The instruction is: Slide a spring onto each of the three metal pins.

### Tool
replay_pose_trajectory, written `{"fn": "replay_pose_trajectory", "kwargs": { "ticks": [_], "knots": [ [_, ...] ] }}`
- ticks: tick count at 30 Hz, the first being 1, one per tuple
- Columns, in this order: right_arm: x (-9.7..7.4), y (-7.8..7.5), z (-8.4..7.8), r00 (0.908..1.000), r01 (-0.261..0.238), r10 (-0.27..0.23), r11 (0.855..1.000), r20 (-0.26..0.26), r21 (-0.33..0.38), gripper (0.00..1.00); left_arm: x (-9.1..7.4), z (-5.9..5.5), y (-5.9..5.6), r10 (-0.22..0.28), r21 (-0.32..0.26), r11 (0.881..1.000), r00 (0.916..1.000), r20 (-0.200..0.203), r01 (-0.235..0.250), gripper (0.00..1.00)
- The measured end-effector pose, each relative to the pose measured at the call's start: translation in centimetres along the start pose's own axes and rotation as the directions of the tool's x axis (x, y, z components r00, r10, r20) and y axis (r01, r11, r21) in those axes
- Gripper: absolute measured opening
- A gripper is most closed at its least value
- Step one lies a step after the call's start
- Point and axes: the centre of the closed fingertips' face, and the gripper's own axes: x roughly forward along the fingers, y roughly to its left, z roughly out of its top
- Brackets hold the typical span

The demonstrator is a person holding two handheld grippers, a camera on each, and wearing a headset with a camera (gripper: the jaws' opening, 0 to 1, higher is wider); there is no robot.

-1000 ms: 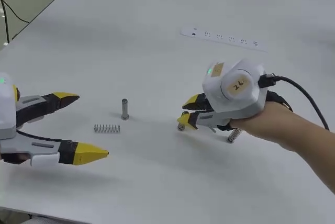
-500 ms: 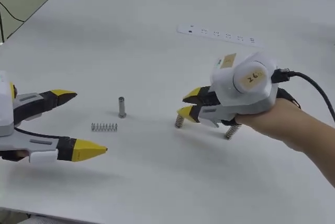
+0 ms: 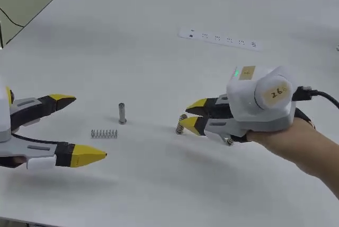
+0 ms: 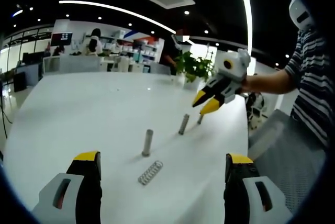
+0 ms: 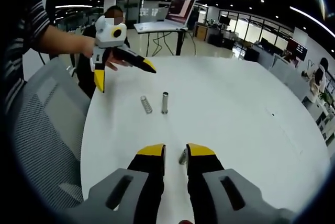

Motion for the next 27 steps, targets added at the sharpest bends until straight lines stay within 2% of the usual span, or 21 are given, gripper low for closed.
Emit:
{"fn": "replay_pose_trajectory", "kwargs": {
  "ticks": [14,20,27],
  "knots": [
    [0.3,1.7,-2.3,0.9989,-0.022,0.023,0.999,-0.04,0.025,0.14,0.1,0.1,0.0,-0.006,0.0,1.0,1.0,0.003,0.006,0.96],
    [0.5,2.0,-2.3,0.9982,-0.033,0.033,0.999,-0.05,0.009,0.14,-0.1,0.1,0.0,-0.009,0.004,1.0,1.0,0.002,0.009,0.95],
    [1.1,2.4,-1.4,0.9971,-0.053,0.05,0.998,-0.058,-0.037,0.14,-0.4,0.1,0.1,-0.006,0.004,1.0,1.0,0.003,0.006,0.95]
  ]
}}
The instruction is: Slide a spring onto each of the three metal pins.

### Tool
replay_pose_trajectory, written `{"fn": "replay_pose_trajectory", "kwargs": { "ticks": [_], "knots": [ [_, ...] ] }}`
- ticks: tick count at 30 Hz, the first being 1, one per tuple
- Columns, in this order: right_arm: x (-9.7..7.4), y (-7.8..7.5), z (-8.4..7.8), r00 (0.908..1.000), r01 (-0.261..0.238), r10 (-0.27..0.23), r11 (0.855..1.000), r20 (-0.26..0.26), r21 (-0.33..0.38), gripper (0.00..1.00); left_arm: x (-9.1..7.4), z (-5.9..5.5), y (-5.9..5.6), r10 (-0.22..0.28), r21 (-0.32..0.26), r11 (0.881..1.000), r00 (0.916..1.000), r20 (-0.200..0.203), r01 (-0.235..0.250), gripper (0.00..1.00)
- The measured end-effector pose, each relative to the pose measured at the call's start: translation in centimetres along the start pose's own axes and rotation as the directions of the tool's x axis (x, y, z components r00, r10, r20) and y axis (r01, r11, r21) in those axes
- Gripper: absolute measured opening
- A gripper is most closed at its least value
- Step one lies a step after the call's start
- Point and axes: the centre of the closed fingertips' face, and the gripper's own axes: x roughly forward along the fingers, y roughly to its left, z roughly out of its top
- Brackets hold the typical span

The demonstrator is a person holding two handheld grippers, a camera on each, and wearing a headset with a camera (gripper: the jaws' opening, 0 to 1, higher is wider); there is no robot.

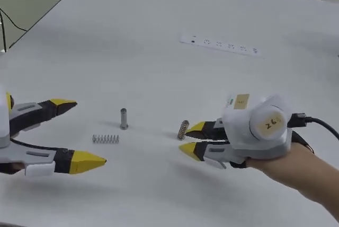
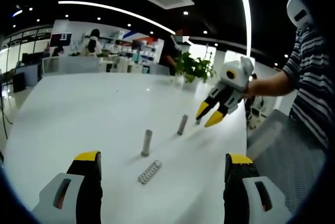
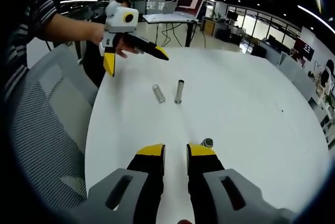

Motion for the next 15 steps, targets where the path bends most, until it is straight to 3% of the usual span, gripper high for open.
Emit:
{"fn": "replay_pose_trajectory", "kwargs": {
  "ticks": [7,15],
  "knots": [
    [1.2,0.9,1.7,0.999,-0.045,0.044,0.997,-0.004,-0.066,0.14,-0.2,0.0,-0.2,-0.006,0.007,1.0,1.0,-0.001,0.006,0.95],
    [3.0,1.8,5.0,0.9962,-0.084,0.086,0.983,0.009,-0.161,0.14,-0.7,-0.1,-0.1,0.001,0.008,1.0,1.0,-0.001,-0.001,0.95]
  ]
}}
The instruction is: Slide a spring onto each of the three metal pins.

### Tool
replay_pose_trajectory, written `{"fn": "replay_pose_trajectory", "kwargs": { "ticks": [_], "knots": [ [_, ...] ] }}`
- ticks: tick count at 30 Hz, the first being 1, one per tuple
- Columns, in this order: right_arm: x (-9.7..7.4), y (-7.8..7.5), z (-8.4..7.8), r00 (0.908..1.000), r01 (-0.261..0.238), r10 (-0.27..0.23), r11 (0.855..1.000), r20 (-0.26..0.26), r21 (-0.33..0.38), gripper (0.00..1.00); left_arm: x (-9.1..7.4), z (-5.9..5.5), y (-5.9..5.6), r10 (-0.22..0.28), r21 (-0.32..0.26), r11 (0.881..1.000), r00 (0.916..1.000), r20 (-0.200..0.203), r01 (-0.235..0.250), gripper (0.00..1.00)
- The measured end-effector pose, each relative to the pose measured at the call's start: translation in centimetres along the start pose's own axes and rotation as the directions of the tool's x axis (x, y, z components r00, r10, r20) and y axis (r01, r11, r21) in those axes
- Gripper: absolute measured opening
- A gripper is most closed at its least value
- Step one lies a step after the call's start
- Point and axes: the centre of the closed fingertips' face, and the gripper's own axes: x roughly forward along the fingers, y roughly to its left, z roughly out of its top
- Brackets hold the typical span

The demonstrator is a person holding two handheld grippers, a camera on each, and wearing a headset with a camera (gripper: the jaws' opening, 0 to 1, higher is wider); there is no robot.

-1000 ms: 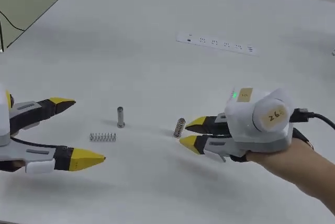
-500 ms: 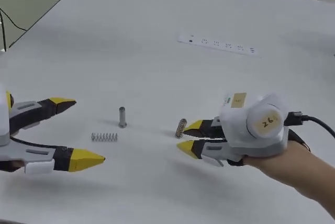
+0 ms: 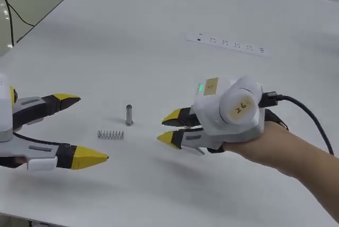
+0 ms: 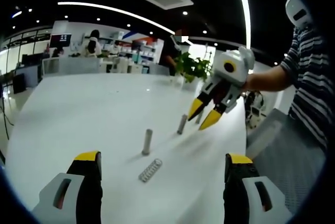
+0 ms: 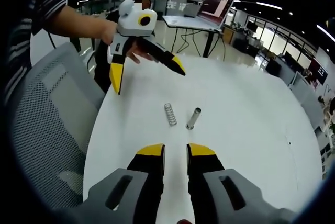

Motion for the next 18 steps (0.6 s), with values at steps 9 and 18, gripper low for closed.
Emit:
{"fn": "replay_pose_trajectory", "kwargs": {
  "ticks": [9,18],
  "knots": [
    [2.4,0.8,2.2,0.9992,-0.04,0.041,0.997,0.003,-0.069,0.14,-0.4,-0.1,0.0,0.007,-0.002,1.0,1.0,0.002,-0.007,0.95],
    [4.8,1.5,2.0,0.9969,-0.075,0.072,0.992,-0.032,-0.103,0.14,-0.5,-0.2,-0.1,0.005,-0.001,1.0,1.0,-0.003,-0.005,0.95]
  ]
}}
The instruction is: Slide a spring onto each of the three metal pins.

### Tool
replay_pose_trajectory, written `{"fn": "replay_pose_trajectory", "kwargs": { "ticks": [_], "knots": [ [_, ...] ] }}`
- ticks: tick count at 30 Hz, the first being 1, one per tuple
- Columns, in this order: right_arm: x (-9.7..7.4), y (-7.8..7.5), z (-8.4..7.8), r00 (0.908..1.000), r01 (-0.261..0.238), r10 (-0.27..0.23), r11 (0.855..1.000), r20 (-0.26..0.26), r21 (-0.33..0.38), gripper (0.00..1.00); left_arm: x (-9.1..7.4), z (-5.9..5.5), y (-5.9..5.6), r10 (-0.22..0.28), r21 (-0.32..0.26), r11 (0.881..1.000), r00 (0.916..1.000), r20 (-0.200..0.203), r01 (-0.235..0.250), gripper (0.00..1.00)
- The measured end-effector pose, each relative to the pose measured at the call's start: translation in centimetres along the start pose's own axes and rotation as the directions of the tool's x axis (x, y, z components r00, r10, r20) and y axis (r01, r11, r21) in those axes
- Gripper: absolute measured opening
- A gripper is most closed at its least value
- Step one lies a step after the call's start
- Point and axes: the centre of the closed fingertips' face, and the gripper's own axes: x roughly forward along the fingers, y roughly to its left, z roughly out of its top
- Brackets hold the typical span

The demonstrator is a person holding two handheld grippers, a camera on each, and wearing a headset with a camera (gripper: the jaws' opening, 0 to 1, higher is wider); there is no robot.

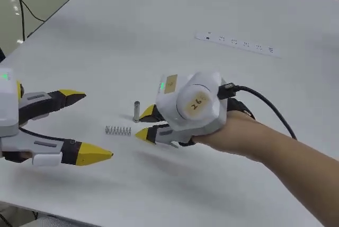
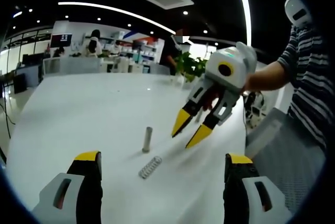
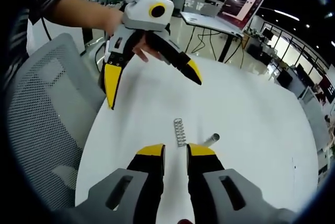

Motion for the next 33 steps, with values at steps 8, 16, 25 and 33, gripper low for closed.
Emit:
{"fn": "replay_pose_trajectory", "kwargs": {
  "ticks": [8,16,25,33],
  "knots": [
    [2.1,-0.2,0.5,1.0,0.001,-0.001,1.0,0.006,-0.016,0.14,-0.2,-0.3,-0.1,0.003,0.002,1.0,0.9999,-0.01,-0.003,0.95],
    [3.8,-0.4,0.3,1.0,0.005,-0.005,1.0,-0.005,-0.019,0.13,-0.6,-0.6,0.1,0.012,-0.002,1.0,0.9998,-0.015,-0.012,0.94],
    [5.2,-0.6,-0.5,0.9991,-0.005,0.003,0.999,-0.042,-0.049,0.12,-0.7,-0.7,0.2,0.017,-0.009,1.0,0.9997,-0.016,-0.018,0.94],
    [5.7,-0.8,-1.2,0.9981,-0.003,0.001,0.999,-0.061,-0.046,0.11,-0.8,-0.8,0.3,0.02,-0.016,1.0,0.9997,-0.017,-0.02,0.93]
  ]
}}
